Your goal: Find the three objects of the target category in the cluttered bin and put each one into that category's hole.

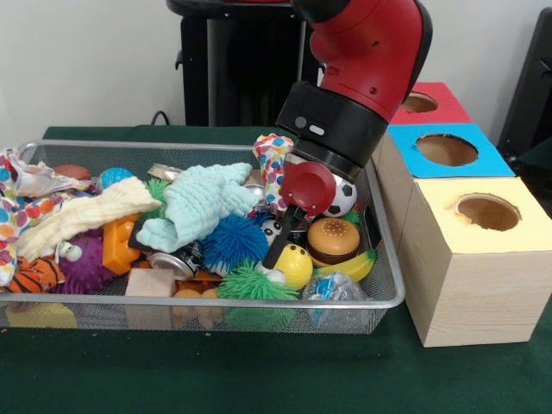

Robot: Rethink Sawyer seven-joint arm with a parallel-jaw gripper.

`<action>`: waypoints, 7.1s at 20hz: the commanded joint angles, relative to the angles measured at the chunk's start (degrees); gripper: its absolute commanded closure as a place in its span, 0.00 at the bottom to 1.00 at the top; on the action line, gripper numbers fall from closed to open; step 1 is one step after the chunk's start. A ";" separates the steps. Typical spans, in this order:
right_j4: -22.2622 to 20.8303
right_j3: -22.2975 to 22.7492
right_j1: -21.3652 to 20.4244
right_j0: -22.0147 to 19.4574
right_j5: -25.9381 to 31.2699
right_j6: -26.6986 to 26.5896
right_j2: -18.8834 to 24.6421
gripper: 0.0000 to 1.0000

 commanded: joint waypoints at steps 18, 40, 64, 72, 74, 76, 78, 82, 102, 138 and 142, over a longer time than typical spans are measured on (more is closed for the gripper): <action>2.18 2.24 0.52 0.17 -0.11 11.54 7.84 1.00; 1.08 3.63 -0.20 0.98 -0.54 10.88 7.15 1.00; 2.65 6.53 -4.39 -0.41 -0.06 10.65 12.36 1.00; 2.62 4.37 -3.05 3.63 1.56 12.36 8.42 1.00; 2.67 3.24 -2.36 4.77 2.33 12.66 7.42 1.00; 2.26 2.45 -1.92 5.79 2.62 12.40 6.64 1.00; 2.37 2.29 -1.86 6.57 3.03 12.22 6.66 1.00; 2.24 0.88 -0.63 11.02 4.75 13.67 3.17 1.00; 0.53 0.18 -2.89 7.98 4.80 5.30 7.10 1.00; 1.34 3.81 -6.99 -1.76 9.40 3.45 16.52 0.00; 0.62 3.60 -7.47 -1.82 9.41 2.21 16.59 0.00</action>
